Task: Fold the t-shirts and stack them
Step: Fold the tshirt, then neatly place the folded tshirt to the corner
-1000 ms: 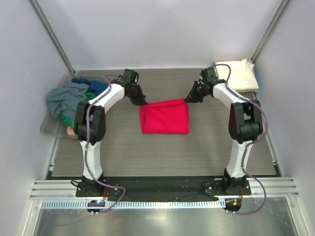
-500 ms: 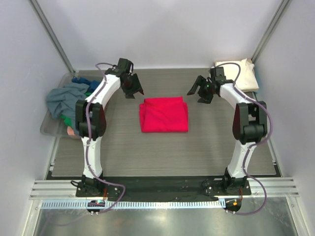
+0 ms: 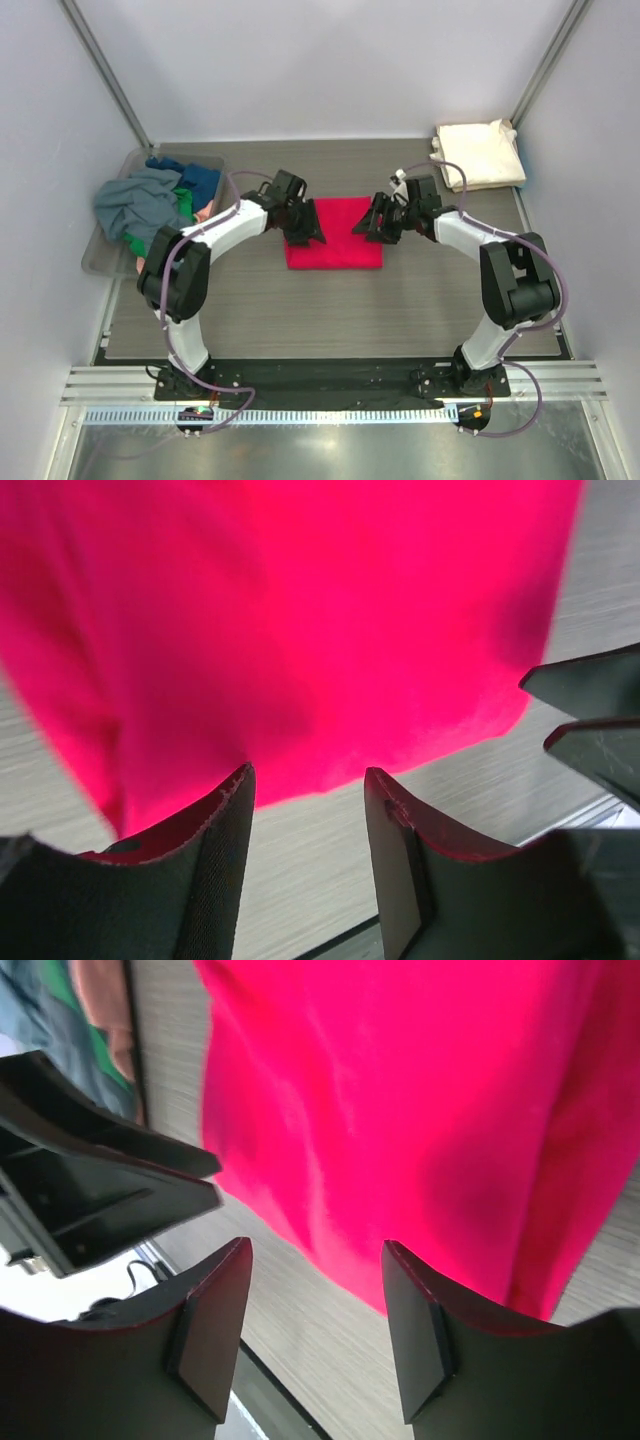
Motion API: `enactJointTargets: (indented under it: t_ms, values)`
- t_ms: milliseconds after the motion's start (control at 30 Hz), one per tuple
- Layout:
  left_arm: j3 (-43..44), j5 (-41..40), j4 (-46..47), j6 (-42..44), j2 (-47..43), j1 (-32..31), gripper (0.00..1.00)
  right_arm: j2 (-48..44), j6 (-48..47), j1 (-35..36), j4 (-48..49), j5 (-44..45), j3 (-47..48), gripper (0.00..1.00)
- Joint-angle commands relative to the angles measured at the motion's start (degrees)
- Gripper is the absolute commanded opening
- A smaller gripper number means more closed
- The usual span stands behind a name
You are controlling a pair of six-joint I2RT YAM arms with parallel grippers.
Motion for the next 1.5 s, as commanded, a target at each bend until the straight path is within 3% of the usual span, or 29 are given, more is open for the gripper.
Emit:
enactJointTargets:
  t_ms: [0, 233, 400, 667, 767, 1067, 1233, 1467]
  values:
    - [-2.5, 4.6, 9.4, -3.6, 3.0, -0.2, 0.49, 2.0, 0.3, -0.7, 4.8, -1.4, -3.6, 0.60]
    - [-13.4, -0.6, 9.7, -0.8, 2.4, 0.1, 0.47, 1.3, -1.4, -2.2, 5.5, 2.1, -15.4, 0.56]
    - [-12.3, -2.5, 4.9, 4.1, -0.3, 0.1, 0.48, -3.3, -1.6, -2.2, 3.4, 1.4, -16.2, 0.56]
    - [1.2, -9.8, -13.6, 11.9, -11.0, 0.1, 0.59, -8.0, -4.9, -3.7, -4.4, 7.9, -5.3, 0.87]
    - [1.2, -11.4, -16.7, 12.6, -16.1, 0.2, 0.59, -4.1, -5.7, -5.2, -4.5, 8.1, -1.4, 0.90]
    - [-12.8, -17.6, -18.8, 12.4, -32.3, 0.2, 0.59, 13.5, -8.3, -7.4, -2.7, 6.6, 10.2, 0.90]
    - [-18.2, -20.2, -19.6, 11.8, -40.0, 0.3, 0.63, 19.5, -4.5, -7.3, 5.8, -0.9, 8.6, 0.89]
    - [-20.8, -22.2, -19.4, 11.4, -43.7, 0.5, 0.64, 25.5, 3.0, -4.4, 20.4, -7.1, 3.3, 0.85]
